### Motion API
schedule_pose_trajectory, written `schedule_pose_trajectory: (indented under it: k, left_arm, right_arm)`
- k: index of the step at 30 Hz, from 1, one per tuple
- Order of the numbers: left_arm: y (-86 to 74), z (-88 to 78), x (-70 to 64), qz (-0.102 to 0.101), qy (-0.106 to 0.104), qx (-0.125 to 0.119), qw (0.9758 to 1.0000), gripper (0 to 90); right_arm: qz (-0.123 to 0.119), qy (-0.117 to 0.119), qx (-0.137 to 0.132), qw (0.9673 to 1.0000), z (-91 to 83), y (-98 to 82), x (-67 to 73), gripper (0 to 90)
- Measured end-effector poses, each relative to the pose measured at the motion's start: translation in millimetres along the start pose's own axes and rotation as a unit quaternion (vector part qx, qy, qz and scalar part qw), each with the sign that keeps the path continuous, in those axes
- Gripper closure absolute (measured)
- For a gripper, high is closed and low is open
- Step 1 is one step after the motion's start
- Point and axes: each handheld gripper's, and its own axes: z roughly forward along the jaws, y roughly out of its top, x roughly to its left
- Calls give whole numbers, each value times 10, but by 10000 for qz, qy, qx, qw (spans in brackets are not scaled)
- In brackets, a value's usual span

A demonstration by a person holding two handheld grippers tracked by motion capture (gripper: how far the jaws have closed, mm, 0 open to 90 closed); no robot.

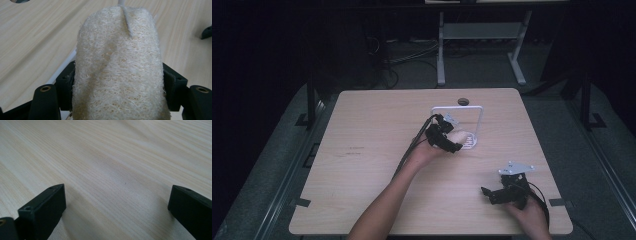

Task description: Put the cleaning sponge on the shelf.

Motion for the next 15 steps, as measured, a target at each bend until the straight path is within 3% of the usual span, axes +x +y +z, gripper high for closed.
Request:
schedule_pose_trajectory:
  k: [1, 8, 15]
  left_arm:
    - [5, 22, -4, -77, 20, -50, 10000, 294]
    - [55, 161, -18, -92, 111, -3, 9999, 294]
    - [92, 281, 4, 0, 139, 122, 9998, 294]
  right_arm:
    - [-3, 3, -2, 10000, 1, 0, 0, 13]
    - [-36, -13, -2, 10000, 1, 0, -4, 13]
    - [-39, -4, -7, 10000, 2, 0, -4, 13]
